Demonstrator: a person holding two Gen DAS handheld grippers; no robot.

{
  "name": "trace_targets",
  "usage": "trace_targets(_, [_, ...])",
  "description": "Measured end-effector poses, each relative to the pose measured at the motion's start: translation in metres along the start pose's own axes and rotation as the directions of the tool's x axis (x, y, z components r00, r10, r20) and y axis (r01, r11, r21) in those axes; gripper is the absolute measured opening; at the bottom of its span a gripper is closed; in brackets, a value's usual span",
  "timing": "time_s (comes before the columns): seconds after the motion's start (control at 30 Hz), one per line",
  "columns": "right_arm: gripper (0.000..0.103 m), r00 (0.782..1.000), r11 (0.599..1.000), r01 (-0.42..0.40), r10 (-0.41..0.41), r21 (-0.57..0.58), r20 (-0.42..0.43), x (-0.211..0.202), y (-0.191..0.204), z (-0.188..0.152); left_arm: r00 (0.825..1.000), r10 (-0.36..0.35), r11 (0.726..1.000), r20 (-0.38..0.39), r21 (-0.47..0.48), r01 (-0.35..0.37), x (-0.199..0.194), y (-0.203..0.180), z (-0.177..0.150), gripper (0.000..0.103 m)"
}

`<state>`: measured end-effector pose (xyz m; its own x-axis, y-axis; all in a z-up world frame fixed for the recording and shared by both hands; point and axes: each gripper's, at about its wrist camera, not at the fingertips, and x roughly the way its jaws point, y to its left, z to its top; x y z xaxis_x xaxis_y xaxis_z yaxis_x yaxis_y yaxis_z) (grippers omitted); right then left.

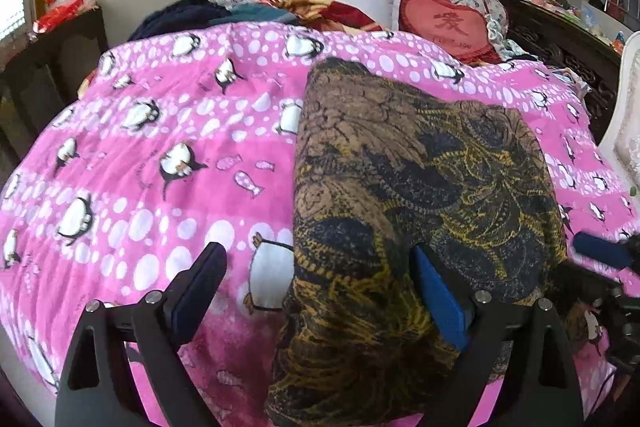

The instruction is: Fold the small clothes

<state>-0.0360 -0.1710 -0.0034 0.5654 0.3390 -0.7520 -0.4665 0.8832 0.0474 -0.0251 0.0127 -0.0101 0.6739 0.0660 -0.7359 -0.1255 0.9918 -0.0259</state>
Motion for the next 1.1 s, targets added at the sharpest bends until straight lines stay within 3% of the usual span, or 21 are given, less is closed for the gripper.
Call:
trace_targets(0.07, [0.065, 0.998, 0.999, 0.043, -0.044, 0.016, 0.047, -0.011, 0.004, 0.006, 1.0, -0.001, 1.0, 0.022, -0.002, 0.001, -0.008, -0.002, 0.002, 0.092])
trace_targets(0.13, [0.073, 0.994, 0.996, 0.057, -0.063, 0.066, 0.092, -0.02, 0.003, 0.013, 0.999, -0.002, 1.0, 0.045, -0.006, 0.003, -0.017, -0.002, 0.004, 0.092])
trace_targets(0.2, [0.074, 0.99, 0.992, 0.072, -0.084, 0.106, 0.115, -0.027, 0.001, 0.018, 0.998, 0.012, 1.0, 0.068, -0.003, -0.012, -0.024, -0.003, 0.007, 0.092])
trace_targets(0.43, [0.093, 0.964, 0.967, 0.14, -0.182, 0.214, 0.192, -0.051, -0.002, 0.025, 0.99, 0.031, 0.999, 0.135, 0.016, -0.033, -0.055, -0.011, 0.016, 0.092])
trace_targets(0.67, [0.093, 0.955, 0.959, 0.174, -0.219, 0.222, 0.198, -0.064, -0.001, 0.019, 0.986, 0.003, 0.999, 0.165, 0.038, -0.009, -0.076, -0.024, 0.012, 0.092])
trace_targets(1.1, [0.097, 0.941, 0.954, 0.206, -0.254, 0.219, 0.223, -0.081, 0.004, 0.013, 0.983, 0.015, 0.999, 0.186, 0.032, -0.021, -0.091, -0.023, 0.009, 0.092])
